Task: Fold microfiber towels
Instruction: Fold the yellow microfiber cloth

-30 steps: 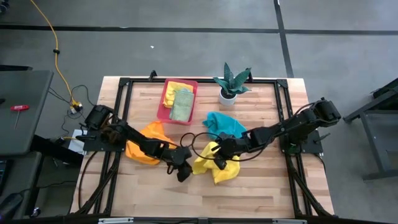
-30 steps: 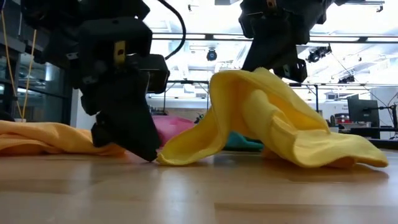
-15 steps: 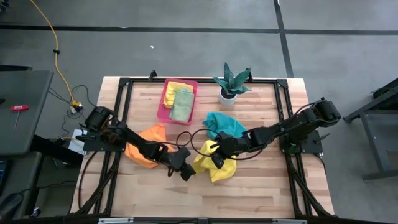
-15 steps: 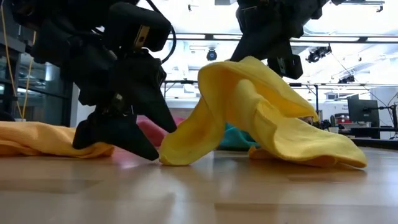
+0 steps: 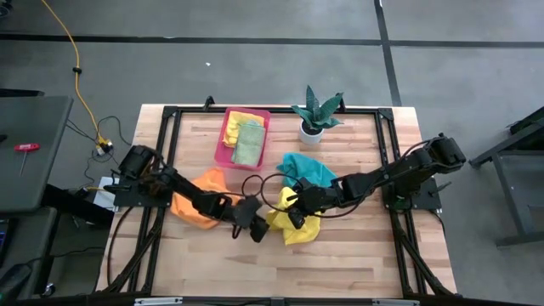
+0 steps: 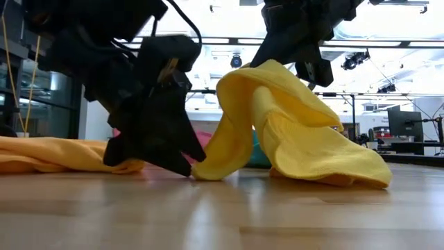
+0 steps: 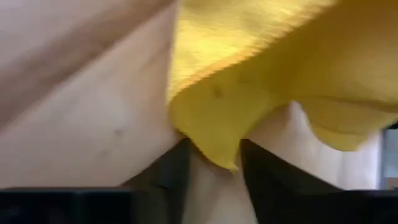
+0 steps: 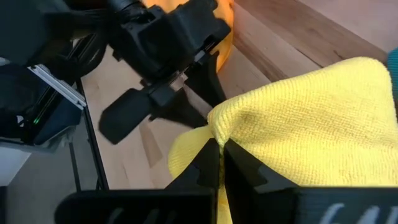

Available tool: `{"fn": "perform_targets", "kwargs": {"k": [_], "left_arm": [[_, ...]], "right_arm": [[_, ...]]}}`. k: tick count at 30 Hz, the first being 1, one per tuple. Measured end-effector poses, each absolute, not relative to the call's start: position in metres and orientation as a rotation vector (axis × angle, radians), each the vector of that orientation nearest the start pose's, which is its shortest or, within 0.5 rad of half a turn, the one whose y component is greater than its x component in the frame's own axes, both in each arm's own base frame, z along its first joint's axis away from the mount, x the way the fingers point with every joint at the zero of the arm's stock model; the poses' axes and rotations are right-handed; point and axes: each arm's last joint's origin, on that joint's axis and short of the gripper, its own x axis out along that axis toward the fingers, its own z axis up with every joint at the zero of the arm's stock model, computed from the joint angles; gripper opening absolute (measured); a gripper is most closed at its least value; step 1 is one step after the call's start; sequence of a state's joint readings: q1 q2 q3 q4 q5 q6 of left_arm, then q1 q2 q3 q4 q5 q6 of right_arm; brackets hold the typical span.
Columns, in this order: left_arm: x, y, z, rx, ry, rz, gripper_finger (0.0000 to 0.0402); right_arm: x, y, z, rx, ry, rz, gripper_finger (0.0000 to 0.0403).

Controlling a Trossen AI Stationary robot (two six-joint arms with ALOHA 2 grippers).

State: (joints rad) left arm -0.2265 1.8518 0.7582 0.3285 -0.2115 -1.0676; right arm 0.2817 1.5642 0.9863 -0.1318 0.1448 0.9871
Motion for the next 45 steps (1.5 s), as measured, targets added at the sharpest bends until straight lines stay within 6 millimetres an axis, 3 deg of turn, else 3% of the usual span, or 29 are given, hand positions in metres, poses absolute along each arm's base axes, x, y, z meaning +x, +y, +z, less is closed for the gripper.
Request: {"fn": "perform_targets", "kwargs": {"k": [3, 5, 10, 16, 20, 24, 28, 32, 36, 41, 45], "left_arm": [[0.321, -0.059, 0.099, -0.808, 0.702, 0.390, 0.0039], [0.321, -0.051, 0.100, -0.784, 0.723, 0.384, 0.0011], [0.314, -0.024, 0.112, -0.686, 0.772, 0.432, 0.0003], [0.303, 0.007, 0.155, -0.605, 0.715, 0.404, 0.0002], [0.291, 0.015, 0.185, -0.618, 0.676, 0.316, 0.0018], [0.282, 0.000, 0.204, -0.562, 0.651, 0.232, 0.0053], [0.279, -0.035, 0.208, -0.496, 0.653, 0.136, 0.0106], [0.282, -0.069, 0.191, -0.441, 0.683, 0.136, 0.0157], [0.293, -0.092, 0.168, -0.387, 0.683, 0.133, 0.0192], [0.320, -0.114, 0.149, -0.221, 0.766, 0.090, 0.0201], [0.340, -0.120, 0.135, -0.055, 0.856, 0.118, 0.0202]], "right_arm": [[0.318, 0.087, 0.221, 0.796, 0.692, -0.220, 0.0000], [0.318, 0.087, 0.221, 0.796, 0.693, -0.219, 0.0000], [0.318, 0.087, 0.221, 0.796, 0.694, -0.219, 0.0000], [0.318, 0.087, 0.221, 0.787, 0.696, -0.215, 0.0000], [0.317, 0.087, 0.221, 0.771, 0.700, -0.211, 0.0000], [0.317, 0.087, 0.220, 0.768, 0.704, -0.212, 0.0000], [0.317, 0.085, 0.220, 0.768, 0.708, -0.219, 0.0000], [0.317, 0.085, 0.220, 0.767, 0.711, -0.222, 0.0000], [0.317, 0.085, 0.220, 0.767, 0.712, -0.223, 0.0000], [0.317, 0.084, 0.219, 0.765, 0.717, -0.226, 0.0000], [0.317, 0.084, 0.219, 0.764, 0.719, -0.226, 0.0000]]}}
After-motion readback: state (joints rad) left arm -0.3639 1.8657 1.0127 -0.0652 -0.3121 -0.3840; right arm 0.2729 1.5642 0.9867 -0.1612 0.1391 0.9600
